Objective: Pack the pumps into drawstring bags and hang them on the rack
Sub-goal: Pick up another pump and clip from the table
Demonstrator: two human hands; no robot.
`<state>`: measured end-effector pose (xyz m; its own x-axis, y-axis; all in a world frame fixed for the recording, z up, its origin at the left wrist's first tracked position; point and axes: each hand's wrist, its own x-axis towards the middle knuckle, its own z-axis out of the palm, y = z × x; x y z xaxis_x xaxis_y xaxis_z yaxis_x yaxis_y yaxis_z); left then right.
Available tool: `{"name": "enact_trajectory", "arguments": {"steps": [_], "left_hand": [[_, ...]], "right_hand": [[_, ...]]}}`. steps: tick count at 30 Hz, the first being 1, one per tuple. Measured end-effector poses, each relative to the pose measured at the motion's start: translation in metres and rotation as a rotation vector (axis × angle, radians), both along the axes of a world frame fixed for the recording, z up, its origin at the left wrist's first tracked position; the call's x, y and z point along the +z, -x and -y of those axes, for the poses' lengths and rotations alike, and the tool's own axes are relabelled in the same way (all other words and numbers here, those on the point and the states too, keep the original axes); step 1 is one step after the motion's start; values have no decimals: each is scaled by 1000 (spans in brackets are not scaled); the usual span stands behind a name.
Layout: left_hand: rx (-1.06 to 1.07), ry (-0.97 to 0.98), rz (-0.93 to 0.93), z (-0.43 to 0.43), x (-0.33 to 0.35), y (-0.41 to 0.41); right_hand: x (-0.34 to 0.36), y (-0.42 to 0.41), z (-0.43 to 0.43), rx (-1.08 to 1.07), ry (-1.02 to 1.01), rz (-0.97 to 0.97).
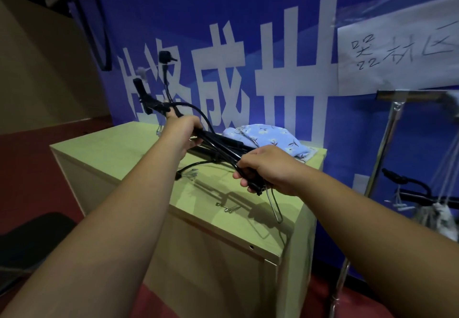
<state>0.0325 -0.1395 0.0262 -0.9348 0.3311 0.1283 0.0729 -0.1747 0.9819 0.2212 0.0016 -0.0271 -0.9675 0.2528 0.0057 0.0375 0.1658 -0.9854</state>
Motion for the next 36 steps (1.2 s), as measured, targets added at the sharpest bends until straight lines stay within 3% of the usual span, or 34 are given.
{"name": "enact_trajectory", "arguments": {"steps": [4,7,9,12,13,16,18,20,27,36], "left_hand": [[92,155,45,8,1,16],[276,336,-33,20,-6,44],[373,531,-159,34,-11,55],[388,1047,-269,49,-14,56],[386,1139,-296,51,-15,61],[368,1095,-290,62,-15,83],[365,770,-181,68,-23,104],[354,619,-100,74,-21,106],[357,1157,-317,82,1,94],[280,1374,-625,88,-5,106]], "right_hand": [[0,14,10,51,-32,35],[-1,28,20,89,-73,57],[-2,39,29,108,-90,68],[-7,54,41,128,-99,83],[-8,58,45,131,-92,86],[-13,68,51,132,-56,89],[-15,72,51,124,-15,91],[-17,75,49,116,35,98],[-19,79,54,162,74,105],[-26,77,50,175,86,93]]}}
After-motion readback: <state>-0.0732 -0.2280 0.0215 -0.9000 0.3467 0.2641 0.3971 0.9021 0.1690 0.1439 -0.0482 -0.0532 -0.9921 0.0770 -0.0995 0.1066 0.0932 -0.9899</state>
